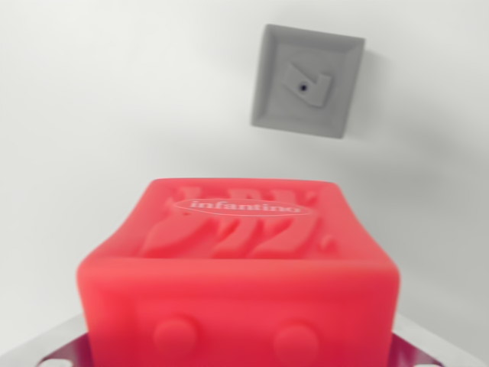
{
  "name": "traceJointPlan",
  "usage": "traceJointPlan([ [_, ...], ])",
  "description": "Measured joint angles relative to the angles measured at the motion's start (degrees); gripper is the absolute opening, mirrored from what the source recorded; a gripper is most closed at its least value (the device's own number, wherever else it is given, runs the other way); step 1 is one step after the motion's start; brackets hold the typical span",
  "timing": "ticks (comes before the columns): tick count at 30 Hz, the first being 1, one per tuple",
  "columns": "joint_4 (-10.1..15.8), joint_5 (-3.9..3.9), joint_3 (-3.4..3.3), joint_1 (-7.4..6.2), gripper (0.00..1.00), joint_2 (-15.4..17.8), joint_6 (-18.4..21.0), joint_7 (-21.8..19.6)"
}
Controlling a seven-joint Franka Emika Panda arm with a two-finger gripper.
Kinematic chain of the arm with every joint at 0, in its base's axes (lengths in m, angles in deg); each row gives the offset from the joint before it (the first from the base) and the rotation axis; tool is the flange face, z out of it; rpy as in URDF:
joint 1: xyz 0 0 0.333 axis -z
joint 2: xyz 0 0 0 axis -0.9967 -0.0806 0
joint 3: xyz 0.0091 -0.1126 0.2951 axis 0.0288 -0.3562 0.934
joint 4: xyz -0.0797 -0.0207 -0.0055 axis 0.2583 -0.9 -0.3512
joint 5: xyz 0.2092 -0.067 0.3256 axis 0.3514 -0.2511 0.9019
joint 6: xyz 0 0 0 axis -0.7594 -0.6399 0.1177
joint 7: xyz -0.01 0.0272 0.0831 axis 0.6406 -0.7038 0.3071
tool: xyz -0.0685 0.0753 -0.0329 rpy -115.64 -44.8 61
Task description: Destack cube
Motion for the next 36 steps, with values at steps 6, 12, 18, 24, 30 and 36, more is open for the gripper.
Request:
traceJointPlan([
  [6, 2.1, 0.11, 0.18, -0.31, 0.0, 1.2, -0.9, 1.4],
  [12, 4.1, 0.25, 0.25, -0.72, 0.0, 2.5, -1.7, 2.9],
  [18, 6.2, 0.41, 0.28, -1.2, 0.0, 3.7, -2.5, 4.3],
  [24, 8.2, 0.57, 0.32, -1.71, 0.0, 5.0, -3.3, 5.8],
  [30, 10.2, 0.73, 0.32, -2.3, 0.0, 6.2, -4.0, 7.1],
  [36, 12.0, 0.85, 0.32, -2.85, 0.0, 7.3, -4.7, 8.4],
])
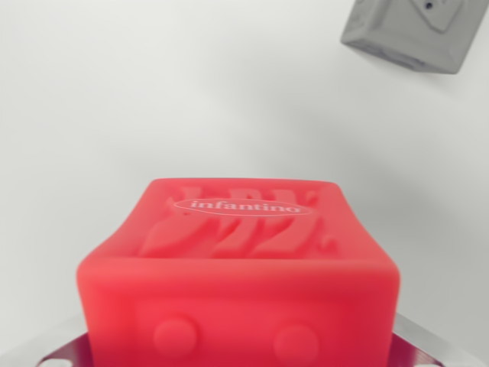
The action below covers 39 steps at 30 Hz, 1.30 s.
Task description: Destack cube
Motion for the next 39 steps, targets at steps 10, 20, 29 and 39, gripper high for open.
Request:
traceJointPlan([
  [10, 2.8, 0.19, 0.0, -0.99, 0.0, 1.6, -1.3, 1.8],
  [20, 3.1, 0.06, 0.0, -1.02, 0.0, -4.3, -7.3, 1.7],
  [29, 3.1, -0.67, -0.07, -0.99, 0.0, -9.4, -12.4, 1.3],
  [39, 2.6, -1.75, -0.48, -1.05, 0.0, -14.8, -17.3, 0.6],
])
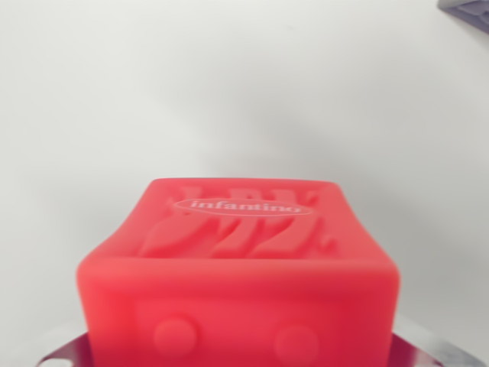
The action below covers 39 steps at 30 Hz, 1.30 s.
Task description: Destack cube
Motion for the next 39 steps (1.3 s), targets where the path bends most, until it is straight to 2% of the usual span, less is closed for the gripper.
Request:
traceJointPlan([
  [9, -0.7, -0.66, -0.69, -0.52, 0.0, -4.1, -3.5, -0.5],
  [20, -1.6, -0.76, -1.72, -1.51, 0.0, -8.1, -6.6, -0.6],
  [39, -2.6, -0.76, -2.3, -2.1, 0.0, -12.1, -9.6, -0.6],
])
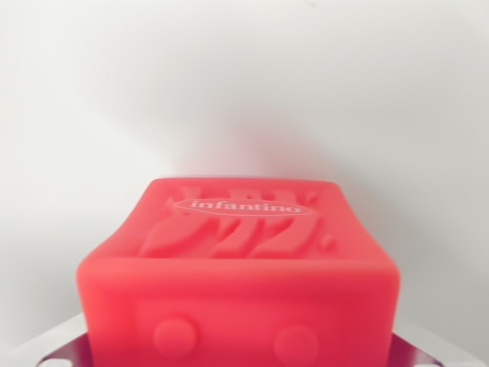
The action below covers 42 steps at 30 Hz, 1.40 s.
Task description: Destack cube
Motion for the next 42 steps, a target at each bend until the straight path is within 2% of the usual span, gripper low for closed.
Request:
traceJointPlan([
  [6, -0.2, 0.0, -0.06, -0.1, 0.0, -0.5, -0.3, 0.0],
  [7, -0.2, 0.0, -0.07, -0.11, 1.0, -0.5, -0.3, 0.0],
  [42, -0.2, 0.0, -0.09, -0.11, 1.0, -0.5, -0.4, 0.0],
])
